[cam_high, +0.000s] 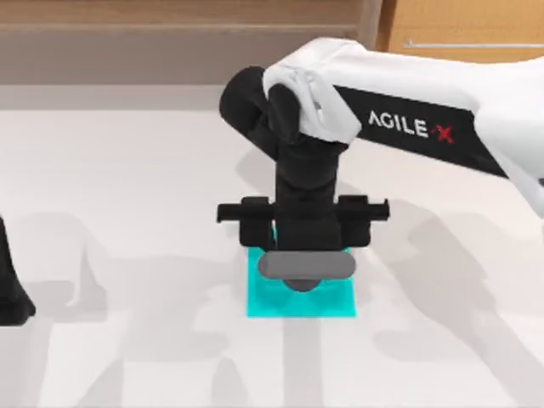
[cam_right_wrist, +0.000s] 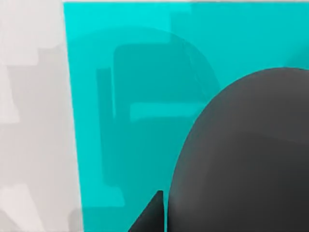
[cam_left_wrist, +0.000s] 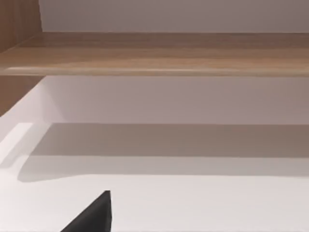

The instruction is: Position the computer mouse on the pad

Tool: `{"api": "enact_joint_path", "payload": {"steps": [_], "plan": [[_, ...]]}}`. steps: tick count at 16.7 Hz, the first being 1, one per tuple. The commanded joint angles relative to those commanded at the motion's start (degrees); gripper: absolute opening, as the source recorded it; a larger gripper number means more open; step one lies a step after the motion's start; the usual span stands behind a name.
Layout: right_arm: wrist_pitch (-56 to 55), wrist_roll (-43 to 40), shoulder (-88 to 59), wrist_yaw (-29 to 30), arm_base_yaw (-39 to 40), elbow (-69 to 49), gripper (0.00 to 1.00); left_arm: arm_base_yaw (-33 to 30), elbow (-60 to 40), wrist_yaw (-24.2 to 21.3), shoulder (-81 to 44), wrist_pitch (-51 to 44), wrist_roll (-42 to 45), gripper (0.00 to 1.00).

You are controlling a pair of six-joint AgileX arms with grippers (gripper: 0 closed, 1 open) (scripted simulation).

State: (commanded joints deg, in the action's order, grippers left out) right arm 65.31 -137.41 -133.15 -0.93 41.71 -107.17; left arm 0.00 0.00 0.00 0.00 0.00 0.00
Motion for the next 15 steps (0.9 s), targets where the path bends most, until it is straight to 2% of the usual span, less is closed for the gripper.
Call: {"api": "enact_joint_path", "payload": {"steps": [3,15], "plan": [[0.00,0.00,0.00,0.00,0.00,0.00,0.00,0.00,0.00,0.00,0.00,0.00,0.00,1.00],[0.00,0.00,0.00,0.00,0.00,0.00,0.90,0.00,0.00,0.00,0.00,0.00,0.00,1.00]]}}
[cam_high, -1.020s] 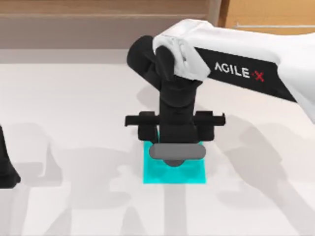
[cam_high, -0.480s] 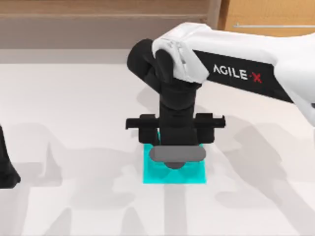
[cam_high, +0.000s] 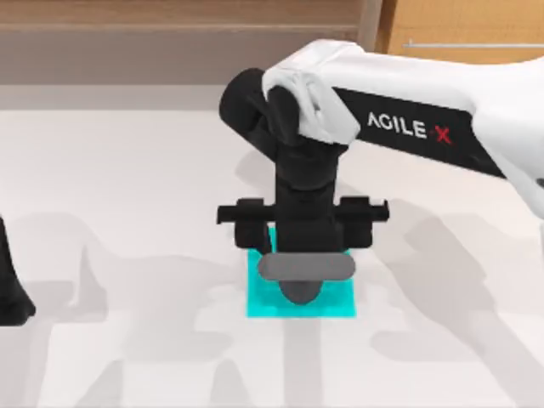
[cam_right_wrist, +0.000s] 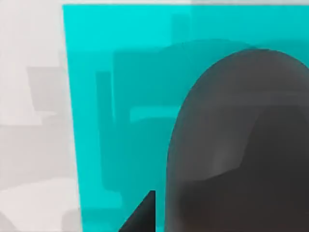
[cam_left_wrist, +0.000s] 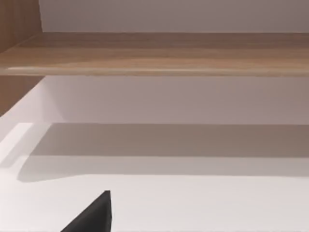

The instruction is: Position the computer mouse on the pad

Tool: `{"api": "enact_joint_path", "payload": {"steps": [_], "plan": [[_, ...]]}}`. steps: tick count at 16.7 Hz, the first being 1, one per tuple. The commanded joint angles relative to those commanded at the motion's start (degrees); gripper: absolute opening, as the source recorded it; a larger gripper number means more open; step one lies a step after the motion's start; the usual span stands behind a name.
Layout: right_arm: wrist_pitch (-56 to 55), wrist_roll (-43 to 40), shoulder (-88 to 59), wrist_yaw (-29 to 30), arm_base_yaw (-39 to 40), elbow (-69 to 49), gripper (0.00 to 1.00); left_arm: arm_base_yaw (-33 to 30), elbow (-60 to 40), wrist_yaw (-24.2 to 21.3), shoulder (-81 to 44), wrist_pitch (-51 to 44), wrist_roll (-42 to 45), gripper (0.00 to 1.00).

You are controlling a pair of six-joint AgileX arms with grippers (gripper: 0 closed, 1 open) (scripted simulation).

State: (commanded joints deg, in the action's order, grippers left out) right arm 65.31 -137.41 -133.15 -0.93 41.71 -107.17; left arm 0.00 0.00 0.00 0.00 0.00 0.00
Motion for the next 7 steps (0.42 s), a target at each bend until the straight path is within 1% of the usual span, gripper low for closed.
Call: {"api": "enact_joint_path", "payload": {"steps": [1,2,7], "plan": [[0.00,0.00,0.00,0.00,0.00,0.00,0.98,0.00,0.00,0.00,0.00,0.00,0.00,1.00],[0.00,0.00,0.00,0.00,0.00,0.00,1.00,0.00,0.00,0.00,0.00,0.00,0.00,1.00],[0.00,0.00,0.00,0.00,0.00,0.00,1.00,0.00,0.00,0.00,0.00,0.00,0.00,1.00]]}}
